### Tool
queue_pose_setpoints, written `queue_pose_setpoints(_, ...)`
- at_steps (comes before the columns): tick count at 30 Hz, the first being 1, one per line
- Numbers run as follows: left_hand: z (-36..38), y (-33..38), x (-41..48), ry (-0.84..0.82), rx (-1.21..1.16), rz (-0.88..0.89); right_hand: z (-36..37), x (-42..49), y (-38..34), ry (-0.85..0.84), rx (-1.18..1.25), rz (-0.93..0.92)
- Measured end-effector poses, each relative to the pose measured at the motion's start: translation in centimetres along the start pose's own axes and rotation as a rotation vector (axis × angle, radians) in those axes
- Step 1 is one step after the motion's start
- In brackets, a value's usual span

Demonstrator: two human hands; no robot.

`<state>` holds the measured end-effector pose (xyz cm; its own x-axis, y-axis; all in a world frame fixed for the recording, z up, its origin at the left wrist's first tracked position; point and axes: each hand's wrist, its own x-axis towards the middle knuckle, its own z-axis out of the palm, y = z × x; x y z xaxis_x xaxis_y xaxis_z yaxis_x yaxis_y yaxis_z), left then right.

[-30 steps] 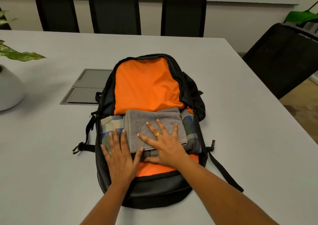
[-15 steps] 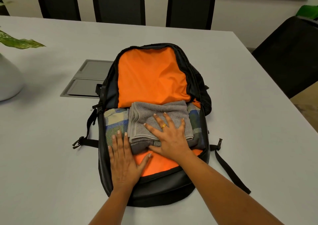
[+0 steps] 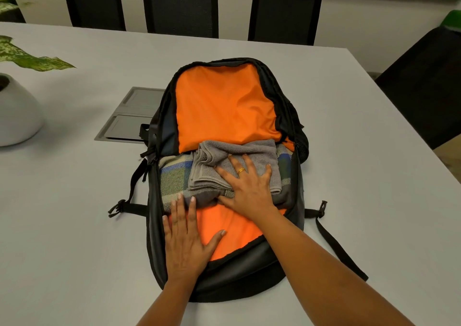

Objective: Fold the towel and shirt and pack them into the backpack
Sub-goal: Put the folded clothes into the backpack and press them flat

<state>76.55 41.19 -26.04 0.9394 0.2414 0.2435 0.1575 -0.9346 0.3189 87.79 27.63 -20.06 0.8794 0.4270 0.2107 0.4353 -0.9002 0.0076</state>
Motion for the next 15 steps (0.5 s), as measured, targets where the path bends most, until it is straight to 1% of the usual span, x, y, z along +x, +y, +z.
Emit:
queue_pose_setpoints(3, 0.0, 0.0, 0.2, -0.009, 0.008, 0.003, 0.0, -0.2, 0.0, 0.015, -0.007, -0.005)
queue_pose_setpoints(6, 0.0, 0.1, 0.2, 0.007, 0.002, 0.029, 0.2, -0.7, 0.0, 0.087, -0.016, -0.038)
queue_pose_setpoints(10, -0.7, 1.2, 0.8, 0.119, -0.131, 0.032, 0.4, -1.6, 0.2, 0.122, 0.019, -0.084)
queue_pose_setpoints(12, -1.9, 2.1, 2.4, 0.19, -0.219, 0.078, -0.2, -1.6, 0.2, 0.155, 0.145, -0.038)
queue_pose_setpoints(15, -4.4, 3.9, 6.8, 0.283, -0.332, 0.206, -1.6, -0.7, 0.1, 0.335, 0.365, 0.024)
